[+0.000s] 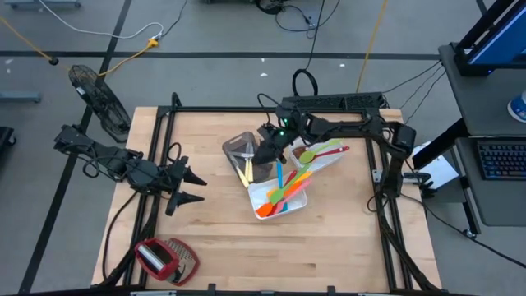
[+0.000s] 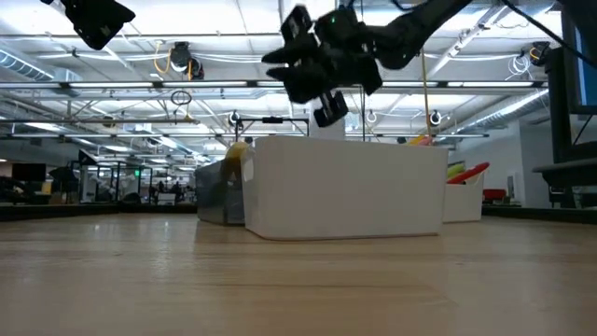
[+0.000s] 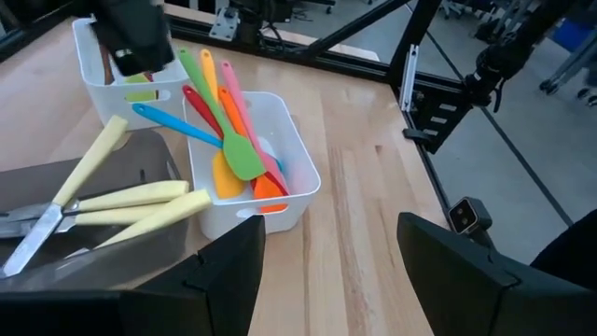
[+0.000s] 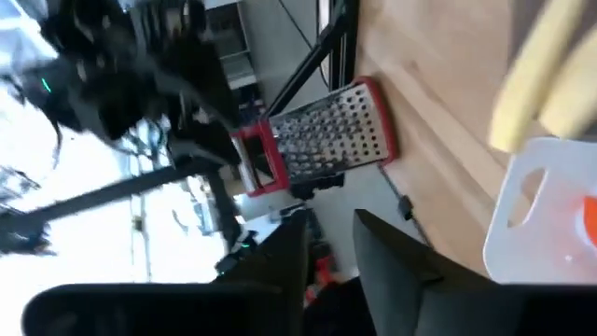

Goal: Pick & Place Kitchen Items
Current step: Return to Home Position

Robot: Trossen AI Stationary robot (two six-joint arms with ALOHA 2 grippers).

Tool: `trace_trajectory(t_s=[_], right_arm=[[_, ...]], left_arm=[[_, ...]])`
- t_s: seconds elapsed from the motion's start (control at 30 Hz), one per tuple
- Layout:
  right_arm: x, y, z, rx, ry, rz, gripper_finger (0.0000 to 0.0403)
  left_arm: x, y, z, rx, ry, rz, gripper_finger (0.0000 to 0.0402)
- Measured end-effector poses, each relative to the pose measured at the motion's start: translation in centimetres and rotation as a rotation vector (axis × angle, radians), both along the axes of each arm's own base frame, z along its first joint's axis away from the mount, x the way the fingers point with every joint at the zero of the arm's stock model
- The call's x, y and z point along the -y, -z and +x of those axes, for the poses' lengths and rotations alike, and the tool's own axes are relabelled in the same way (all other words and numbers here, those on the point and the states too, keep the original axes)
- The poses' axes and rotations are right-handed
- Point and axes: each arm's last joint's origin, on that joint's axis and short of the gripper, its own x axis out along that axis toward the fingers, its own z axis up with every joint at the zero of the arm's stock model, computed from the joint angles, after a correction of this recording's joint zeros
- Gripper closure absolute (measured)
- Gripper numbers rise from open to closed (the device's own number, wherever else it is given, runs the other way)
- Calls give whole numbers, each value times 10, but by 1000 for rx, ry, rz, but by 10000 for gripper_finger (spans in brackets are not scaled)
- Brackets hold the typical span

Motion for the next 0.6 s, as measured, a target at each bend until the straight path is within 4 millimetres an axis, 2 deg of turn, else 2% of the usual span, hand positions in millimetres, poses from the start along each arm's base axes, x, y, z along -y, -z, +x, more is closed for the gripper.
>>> trace_trajectory(t_s=[0.23, 0.5, 0.6], right_arm=[[-44, -31, -4, 147, 8, -275, 393], [-96, -55, -25, 173, 54, -710, 401], [-118, -62, -39, 148, 34, -886, 402]], left_arm=[[-4, 0, 1, -4, -104, -59, 151], [-5, -1, 1, -7, -99, -94, 151], [-5, -1, 0, -1, -68, -83, 151]])
